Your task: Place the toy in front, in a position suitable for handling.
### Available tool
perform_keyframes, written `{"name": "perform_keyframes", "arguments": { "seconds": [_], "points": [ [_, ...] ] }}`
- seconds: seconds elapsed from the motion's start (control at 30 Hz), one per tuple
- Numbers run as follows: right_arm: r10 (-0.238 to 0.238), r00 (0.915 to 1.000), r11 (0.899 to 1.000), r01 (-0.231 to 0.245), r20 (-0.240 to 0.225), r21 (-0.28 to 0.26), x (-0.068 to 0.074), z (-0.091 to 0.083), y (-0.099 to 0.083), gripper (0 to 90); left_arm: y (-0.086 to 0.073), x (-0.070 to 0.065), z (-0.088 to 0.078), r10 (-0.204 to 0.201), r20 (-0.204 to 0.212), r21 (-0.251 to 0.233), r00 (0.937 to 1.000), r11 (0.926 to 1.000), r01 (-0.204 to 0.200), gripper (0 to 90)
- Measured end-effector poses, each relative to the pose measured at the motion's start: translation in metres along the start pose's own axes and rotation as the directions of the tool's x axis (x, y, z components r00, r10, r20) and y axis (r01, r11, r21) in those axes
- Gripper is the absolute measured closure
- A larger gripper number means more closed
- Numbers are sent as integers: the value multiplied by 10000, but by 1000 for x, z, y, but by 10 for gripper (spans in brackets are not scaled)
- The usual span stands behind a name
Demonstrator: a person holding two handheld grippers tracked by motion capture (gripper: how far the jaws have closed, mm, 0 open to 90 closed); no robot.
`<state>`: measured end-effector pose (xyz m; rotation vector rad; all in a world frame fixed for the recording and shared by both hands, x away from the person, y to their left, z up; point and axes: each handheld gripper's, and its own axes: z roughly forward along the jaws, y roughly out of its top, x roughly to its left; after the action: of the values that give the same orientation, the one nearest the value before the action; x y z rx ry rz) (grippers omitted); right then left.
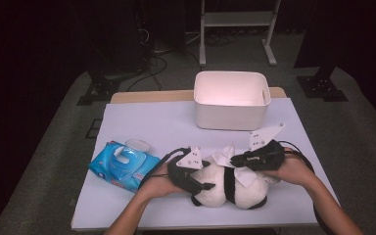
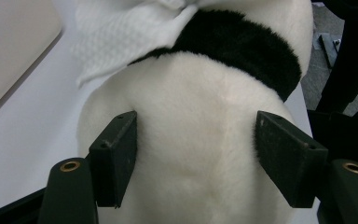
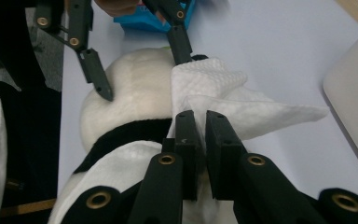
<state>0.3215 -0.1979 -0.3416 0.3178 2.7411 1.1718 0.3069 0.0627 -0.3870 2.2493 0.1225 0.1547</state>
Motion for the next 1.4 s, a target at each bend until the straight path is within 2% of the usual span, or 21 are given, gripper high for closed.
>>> {"name": "perform_keyframes", "arguments": {
  "seconds": [0.1, 0.2, 0.4, 0.53, 0.7, 0.87, 1.03, 1.1, 1.2, 1.3, 1.4],
  "points": [
    [-54, 10000, 9999, 54, -4, 100, -3, -1, 1, 833, 0, 0, 0, -1, -37, 0, 10000, 10000, 1, 311],
    [131, 9996, 9999, -130, 261, -27, -4, -12, -7, 833, 0, -2, 0, 28, -52, 9, 10000, 10000, -28, 312],
    [882, 9944, 9945, -846, 581, -614, 1, -46, -36, 833, 0, -2, 1, 55, -85, 11, 9999, 10000, -54, 311],
    [1215, 9904, 9905, -1167, 664, -728, 2, -57, -49, 831, 0, -2, 1, 44, -86, -6, 10000, 10000, -45, 311],
    [1152, 9923, 9919, -1125, 465, -584, -5, -48, -39, 831, 0, -1, 2, 56, -142, 133, 9999, 9999, -54, 312],
    [876, 9961, 9955, -873, 52, -363, -14, -21, -20, 831, 1, -2, 1, 232, -186, 232, 9996, 9995, -228, 312],
    [742, 9972, 9971, -744, -109, -140, -20, -1, -7, 831, 1, -2, 1, 169, -244, 207, 9996, 9997, -164, 312],
    [779, 9969, 9968, -781, -89, -174, -21, -3, -8, 832, 1, -2, 1, 182, -238, 213, 9996, 9996, -177, 313],
    [903, 9958, 9955, -897, 182, -290, -22, -15, -17, 832, 1, -2, 1, 209, -226, 224, 9995, 9995, -204, 314],
    [1344, 9902, 9894, -1320, 371, -607, -21, -30, -32, 832, 0, -2, 2, 77, -187, 108, 9998, 9999, -75, 314],
    [1770, 9831, 9776, -1702, 461, -1236, -18, -45, -53, 831, 0, -2, 2, 37, -199, 106, 9998, 9999, -35, 314]
  ]
}}
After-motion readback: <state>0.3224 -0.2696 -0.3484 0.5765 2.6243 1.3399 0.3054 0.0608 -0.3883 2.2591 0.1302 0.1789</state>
